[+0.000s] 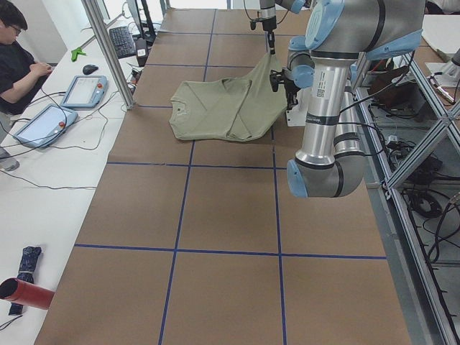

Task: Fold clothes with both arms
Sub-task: 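Lift the hem with both grippers and carry it toward the collar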

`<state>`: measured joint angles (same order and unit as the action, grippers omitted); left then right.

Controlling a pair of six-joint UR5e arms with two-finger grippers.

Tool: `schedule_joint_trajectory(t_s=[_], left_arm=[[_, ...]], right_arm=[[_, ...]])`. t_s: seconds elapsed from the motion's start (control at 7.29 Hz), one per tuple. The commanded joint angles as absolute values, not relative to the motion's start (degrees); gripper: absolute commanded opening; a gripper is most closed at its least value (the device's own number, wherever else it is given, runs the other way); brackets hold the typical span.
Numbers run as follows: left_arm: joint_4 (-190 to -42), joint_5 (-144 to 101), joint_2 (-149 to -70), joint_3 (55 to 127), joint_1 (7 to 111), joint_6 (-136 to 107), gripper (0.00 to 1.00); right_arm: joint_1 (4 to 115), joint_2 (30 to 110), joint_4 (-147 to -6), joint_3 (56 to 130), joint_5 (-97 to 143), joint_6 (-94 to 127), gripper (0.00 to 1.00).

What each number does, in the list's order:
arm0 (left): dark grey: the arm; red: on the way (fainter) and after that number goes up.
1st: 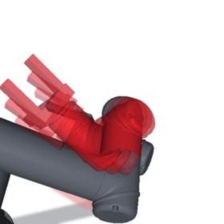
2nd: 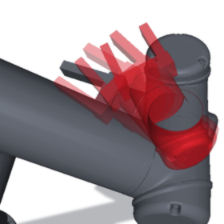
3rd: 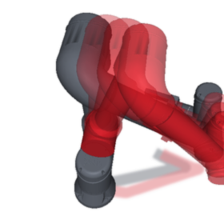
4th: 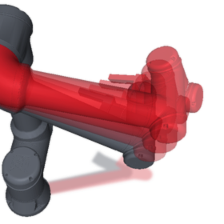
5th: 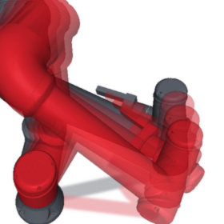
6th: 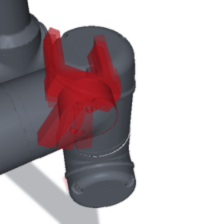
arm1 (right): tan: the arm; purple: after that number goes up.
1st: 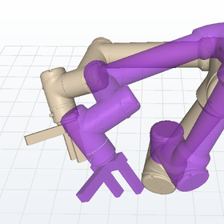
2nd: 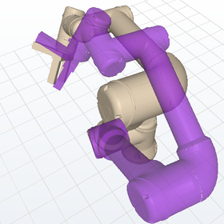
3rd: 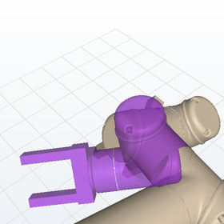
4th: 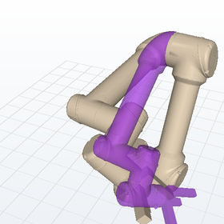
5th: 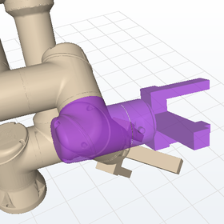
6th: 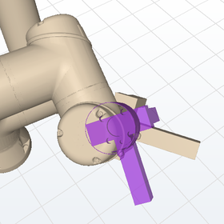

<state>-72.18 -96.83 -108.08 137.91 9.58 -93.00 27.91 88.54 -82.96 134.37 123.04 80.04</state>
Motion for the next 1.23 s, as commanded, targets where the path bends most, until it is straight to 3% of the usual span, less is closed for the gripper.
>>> schedule_joint_trajectory(t_s=[0.0, 0.27, 0.82, 1.1], left_arm=[[-72.07, -97.29, -109.77, 134.24, 20.18, -85.64, 0.0], [-72.33, -97.82, -115.63, 127.04, 26.68, -83.42, 0.0], [-76.96, -98.44, -118.47, 119.2, 36.02, -77.88, 0.0], [-84.78, -98.35, -119.52, 111.23, 38.57, -77.34, 0.0]], right_arm=[[35.91, 81.42, -82.79, 127.57, 122.96, 78.15, 0.0], [42.16, 77.97, -82.71, 123.15, 123.22, 72.97, 0.0], [47.18, 66.64, -82.62, 110.33, 122.7, 70.68, 0.0], [49.48, 60.16, -82.62, 101.39, 122.0, 69.35, 0.0]])
